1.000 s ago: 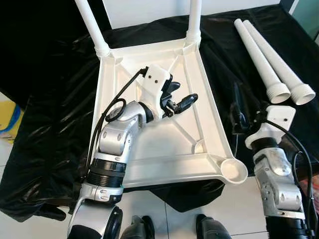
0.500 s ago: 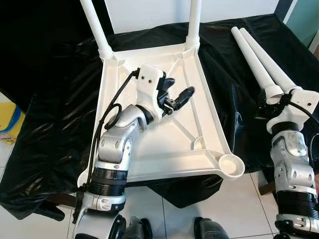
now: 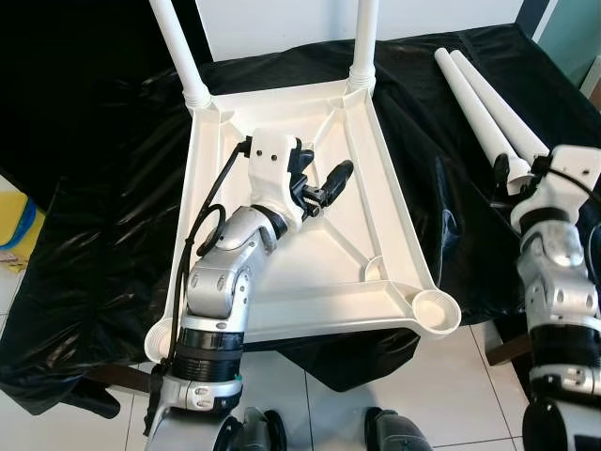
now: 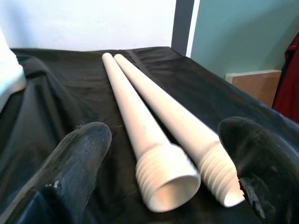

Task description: Building children table

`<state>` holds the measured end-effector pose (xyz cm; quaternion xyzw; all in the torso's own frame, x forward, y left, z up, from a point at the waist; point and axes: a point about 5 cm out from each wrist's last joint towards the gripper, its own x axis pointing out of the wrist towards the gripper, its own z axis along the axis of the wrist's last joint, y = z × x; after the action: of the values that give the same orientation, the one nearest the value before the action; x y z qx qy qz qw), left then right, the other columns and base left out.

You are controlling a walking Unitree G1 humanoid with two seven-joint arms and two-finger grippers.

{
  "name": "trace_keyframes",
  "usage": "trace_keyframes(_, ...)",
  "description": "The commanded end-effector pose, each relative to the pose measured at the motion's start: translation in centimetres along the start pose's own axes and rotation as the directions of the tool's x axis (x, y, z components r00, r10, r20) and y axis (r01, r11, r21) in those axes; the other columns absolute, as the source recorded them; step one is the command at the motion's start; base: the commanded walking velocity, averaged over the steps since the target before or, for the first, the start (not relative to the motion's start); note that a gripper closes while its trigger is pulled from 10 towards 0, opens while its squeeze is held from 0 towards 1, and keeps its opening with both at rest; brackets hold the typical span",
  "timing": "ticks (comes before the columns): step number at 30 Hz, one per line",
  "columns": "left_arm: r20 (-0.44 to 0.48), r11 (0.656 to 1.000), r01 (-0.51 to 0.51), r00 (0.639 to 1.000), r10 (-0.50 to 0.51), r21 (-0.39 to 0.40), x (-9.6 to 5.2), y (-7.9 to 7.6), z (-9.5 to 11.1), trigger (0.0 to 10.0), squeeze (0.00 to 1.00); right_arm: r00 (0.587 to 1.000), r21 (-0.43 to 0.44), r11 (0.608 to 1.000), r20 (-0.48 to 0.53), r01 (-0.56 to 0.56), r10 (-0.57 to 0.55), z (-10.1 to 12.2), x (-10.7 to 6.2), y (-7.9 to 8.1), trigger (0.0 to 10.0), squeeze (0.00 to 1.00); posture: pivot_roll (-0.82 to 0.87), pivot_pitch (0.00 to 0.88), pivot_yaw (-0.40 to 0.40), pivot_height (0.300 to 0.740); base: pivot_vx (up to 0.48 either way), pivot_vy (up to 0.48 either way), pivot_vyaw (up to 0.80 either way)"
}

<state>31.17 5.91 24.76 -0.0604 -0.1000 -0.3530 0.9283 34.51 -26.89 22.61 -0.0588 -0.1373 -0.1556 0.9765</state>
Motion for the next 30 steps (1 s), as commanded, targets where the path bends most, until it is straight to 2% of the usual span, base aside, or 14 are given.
trace_keyframes(1, -0.003, 0.999, 0.028, 1.0, -0.028, -0.018, -0.6, -0.7, -0.2, 10.0, 0.0, 0.999, -0.025, 0.999, -0.031, -0.023, 0.022, -0.6, 0.4, -0.1, 10.0, 0.0, -0.15, 0.271, 0.06, 0.74, 0.0, 0.0, 0.0)
trace_keyframes(5, 0.005, 0.998, 0.062, 0.998, -0.062, -0.022, -1.1, -1.3, -0.2, 10.0, 0.0, 0.999, -0.037, 0.999, -0.023, -0.032, 0.032, -0.3, 1.0, -0.3, 10.0, 0.0, -0.14, 0.292, 0.061, 0.74, 0.0, 0.0, 0.0)
trace_keyframes(14, -0.012, 0.998, 0.062, 0.998, -0.063, -0.028, -1.8, -1.6, -0.3, 10.0, 0.0, 0.998, -0.039, 0.998, -0.035, -0.058, 0.057, 0.2, 2.4, -0.2, 10.0, 0.0, -0.12, 0.33, 0.074, 0.74, 0.0, 0.0, 0.0)
trace_keyframes(17, -0.025, 0.998, 0.048, 0.998, -0.049, -0.037, -2.2, -1.8, -0.4, 10.0, 0.0, 0.992, -0.01, 0.996, -0.088, -0.093, 0.092, 0.0, 3.4, 0.0, 10.0, 0.0, -0.1, 0.352, 0.08, 0.74, 0.0, 0.0, 0.0)
trace_keyframes(21, -0.03, 0.998, 0.043, 0.999, -0.045, -0.041, -2.3, -1.8, -0.4, 10.0, 0.0, 0.987, 0.004, 0.994, -0.114, -0.112, 0.112, -0.1, 3.7, 0.1, 10.0, 0.0, -0.09, 0.361, 0.081, 0.74, 0.0, 0.0, 0.0)
trace_keyframes(23, -0.041, 0.999, 0.033, 0.999, -0.034, -0.044, -2.7, -1.9, -0.4, 10.0, 0.0, 0.971, 0.021, 0.986, -0.171, -0.165, 0.166, -0.5, 4.2, 0.4, 10.0, 0.0, -0.08, 0.37, 0.083, 0.74, 0.0, 0.0, 0.0)
trace_keyframes(30, -0.05, 0.999, 0.019, 0.998, -0.021, -0.049, -3.1, -2.0, -0.4, 10.0, 0.0, 0.949, 0.049, 0.972, -0.209, -0.23, 0.235, -0.5, 4.6, 0.6, 10.0, 0.0, -0.07, 0.376, 0.086, 0.74, 0.0, 0.0, 0.0)
